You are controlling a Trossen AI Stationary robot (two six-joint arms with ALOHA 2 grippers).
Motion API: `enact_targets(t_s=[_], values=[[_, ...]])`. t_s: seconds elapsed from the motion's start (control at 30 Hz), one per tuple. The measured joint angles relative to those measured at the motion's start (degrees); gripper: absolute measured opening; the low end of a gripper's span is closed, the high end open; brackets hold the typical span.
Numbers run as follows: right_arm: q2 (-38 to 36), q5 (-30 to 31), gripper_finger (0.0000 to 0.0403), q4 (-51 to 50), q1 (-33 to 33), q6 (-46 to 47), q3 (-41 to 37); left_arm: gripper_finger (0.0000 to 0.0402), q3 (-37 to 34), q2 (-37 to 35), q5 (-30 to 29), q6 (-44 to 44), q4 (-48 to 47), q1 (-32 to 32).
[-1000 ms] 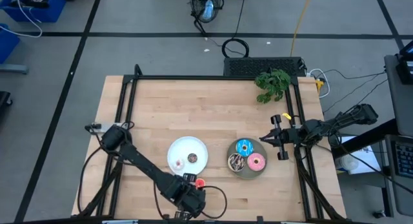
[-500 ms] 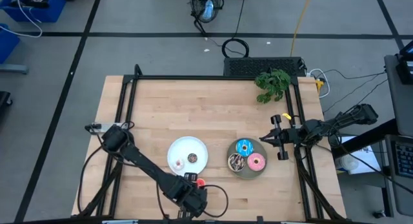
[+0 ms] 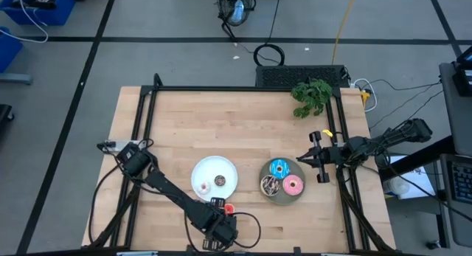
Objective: Pick & Place donuts
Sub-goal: Put the small blue donut on the white plate
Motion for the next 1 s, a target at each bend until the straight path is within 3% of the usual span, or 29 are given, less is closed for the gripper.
enact_targets(t_s=[0.47,0.6,0.87,1.0], values=[[0.0,0.0,0.0000,0.1,0.0,2.2,0.0,0.0201,-7.1,-0.5,2.1,0.1,8.0,0.8],[0.0,0.0,0.0000,0.2,0.0,2.2,0.0,0.0158,-7.1,-0.4,2.2,-0.6,7.4,0.8],[0.0,-0.1,0.0000,0.2,0.0,2.2,0.0,0.0015,-6.6,-0.3,2.9,0.5,6.1,0.8],[0.0,-0.2,0.0000,0.2,0.0,2.2,0.0,0.0022,-1.4,0.2,3.1,1.2,-2.8,0.7]])
